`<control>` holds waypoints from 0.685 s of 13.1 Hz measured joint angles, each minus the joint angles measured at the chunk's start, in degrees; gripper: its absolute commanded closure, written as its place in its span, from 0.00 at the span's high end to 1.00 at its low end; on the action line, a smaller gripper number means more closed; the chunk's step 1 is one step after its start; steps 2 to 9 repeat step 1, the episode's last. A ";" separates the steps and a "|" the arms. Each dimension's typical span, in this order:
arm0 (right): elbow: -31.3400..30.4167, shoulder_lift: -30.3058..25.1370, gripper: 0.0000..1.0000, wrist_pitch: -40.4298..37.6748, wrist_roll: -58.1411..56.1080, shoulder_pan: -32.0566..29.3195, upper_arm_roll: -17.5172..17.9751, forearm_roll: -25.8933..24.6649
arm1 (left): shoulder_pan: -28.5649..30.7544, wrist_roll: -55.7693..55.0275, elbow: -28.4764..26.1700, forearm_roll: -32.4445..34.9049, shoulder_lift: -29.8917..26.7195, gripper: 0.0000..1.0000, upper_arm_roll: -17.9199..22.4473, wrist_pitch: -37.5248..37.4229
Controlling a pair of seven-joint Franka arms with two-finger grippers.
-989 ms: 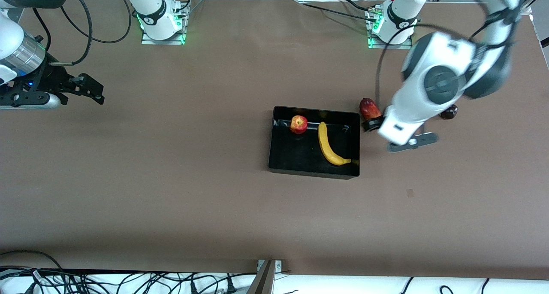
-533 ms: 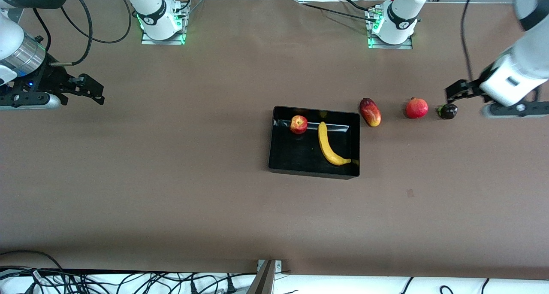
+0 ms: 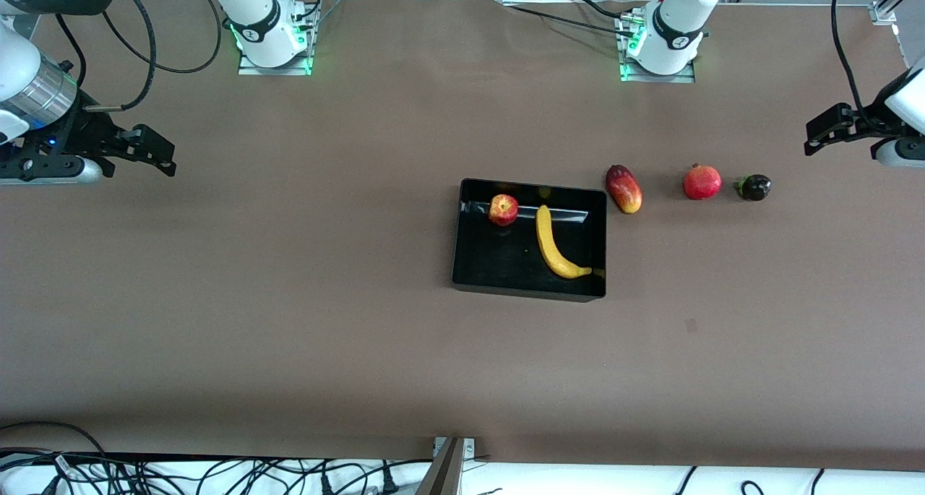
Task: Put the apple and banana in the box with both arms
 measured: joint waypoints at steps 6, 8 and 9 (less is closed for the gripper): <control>0.00 0.00 1.00 0.00 0.00 0.00 0.00 0.00 | -0.02 -1.26 0.18 0.00 -0.10 1.00 -1.01 0.06; 0.00 0.00 1.00 0.00 0.00 0.00 0.00 0.00 | -0.02 -1.26 0.18 0.00 -0.10 1.00 -1.01 0.06; 0.00 0.00 1.00 0.00 0.00 0.00 0.00 0.00 | -0.02 -1.26 0.18 0.00 -0.10 1.00 -1.01 0.06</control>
